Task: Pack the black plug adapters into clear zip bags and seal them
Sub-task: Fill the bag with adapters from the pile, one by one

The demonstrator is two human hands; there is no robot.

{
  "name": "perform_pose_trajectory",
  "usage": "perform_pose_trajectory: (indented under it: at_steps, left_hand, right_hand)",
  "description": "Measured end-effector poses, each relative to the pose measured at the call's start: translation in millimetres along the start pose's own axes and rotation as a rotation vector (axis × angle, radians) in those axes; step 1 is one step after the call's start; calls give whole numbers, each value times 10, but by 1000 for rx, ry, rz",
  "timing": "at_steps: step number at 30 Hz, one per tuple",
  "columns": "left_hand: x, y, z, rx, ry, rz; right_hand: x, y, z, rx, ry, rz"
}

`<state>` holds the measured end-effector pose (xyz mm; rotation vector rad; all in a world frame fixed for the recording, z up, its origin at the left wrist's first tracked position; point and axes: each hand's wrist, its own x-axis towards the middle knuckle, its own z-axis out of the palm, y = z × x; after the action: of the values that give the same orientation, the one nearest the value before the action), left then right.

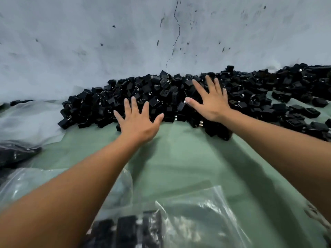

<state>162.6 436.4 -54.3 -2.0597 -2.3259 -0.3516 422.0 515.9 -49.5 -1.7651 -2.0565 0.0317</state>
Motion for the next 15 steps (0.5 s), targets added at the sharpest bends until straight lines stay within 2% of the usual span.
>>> perform_pose_trajectory:
  at_steps: [2, 4, 6, 9, 15]
  left_hand:
    - [303, -88, -12, -56, -11, -72]
    - [538, -137, -37, -176, -70, -217]
    - [663, -128, 43, -208, -134, -278]
    - [624, -109, 217, -135, -150, -234]
    - [350, 76, 165, -153, -197, -103]
  right_hand:
    - [325, -36, -33, 21, -107, 34]
    - [547, -116, -66, 16, -135, 21]
    - [668, -158, -42, -11, -148, -14]
    - [713, -166, 9, -55, -203, -62]
    - [439, -354, -43, 86, -228, -158]
